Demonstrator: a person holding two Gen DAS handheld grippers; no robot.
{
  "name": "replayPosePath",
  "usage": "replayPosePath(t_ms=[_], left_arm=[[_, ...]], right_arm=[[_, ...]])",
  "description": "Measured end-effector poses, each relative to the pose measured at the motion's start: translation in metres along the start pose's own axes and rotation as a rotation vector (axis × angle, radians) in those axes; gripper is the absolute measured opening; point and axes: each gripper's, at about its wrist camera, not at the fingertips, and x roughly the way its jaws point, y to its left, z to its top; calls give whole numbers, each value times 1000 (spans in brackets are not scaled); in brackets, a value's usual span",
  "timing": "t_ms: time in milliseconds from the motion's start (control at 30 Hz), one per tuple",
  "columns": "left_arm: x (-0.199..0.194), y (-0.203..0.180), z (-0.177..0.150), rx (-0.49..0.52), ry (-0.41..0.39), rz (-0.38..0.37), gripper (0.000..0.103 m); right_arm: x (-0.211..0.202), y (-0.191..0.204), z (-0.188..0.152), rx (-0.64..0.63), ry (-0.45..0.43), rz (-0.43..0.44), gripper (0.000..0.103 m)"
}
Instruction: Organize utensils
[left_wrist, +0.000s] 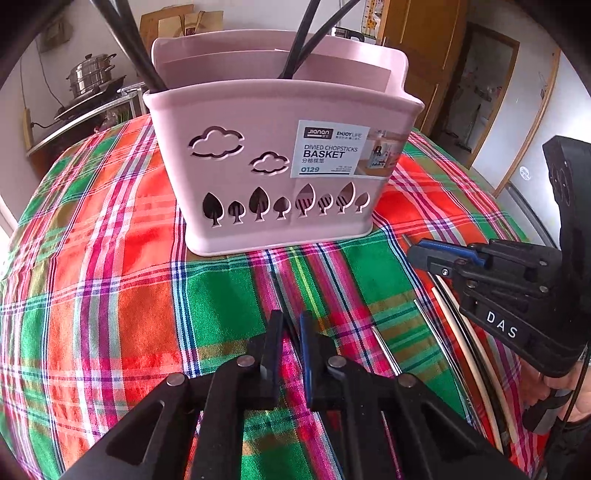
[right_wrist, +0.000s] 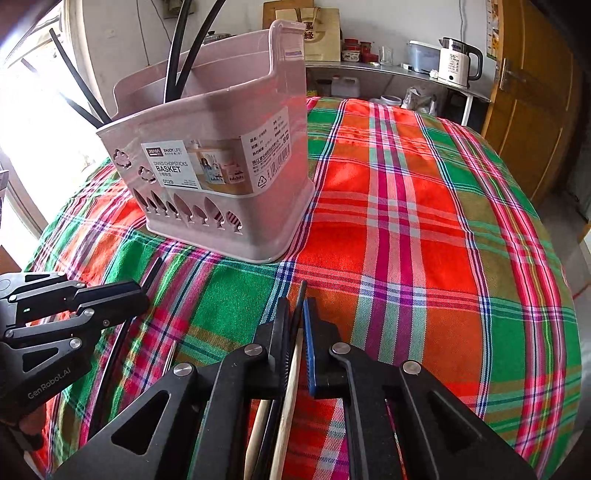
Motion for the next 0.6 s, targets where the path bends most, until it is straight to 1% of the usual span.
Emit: replayPosePath(t_ms=[133, 300, 600], left_arm=[[-2, 4, 0, -20, 5, -28, 6], [-17, 9, 5, -35, -25, -41, 5], [-77, 7, 18, -12, -142, -56, 5]], right_arm=[[-4, 0, 3, 13, -12, 11, 5], [-24, 4, 7, 13, -59, 23, 5], [-81, 12, 20, 3, -186, 47, 5]])
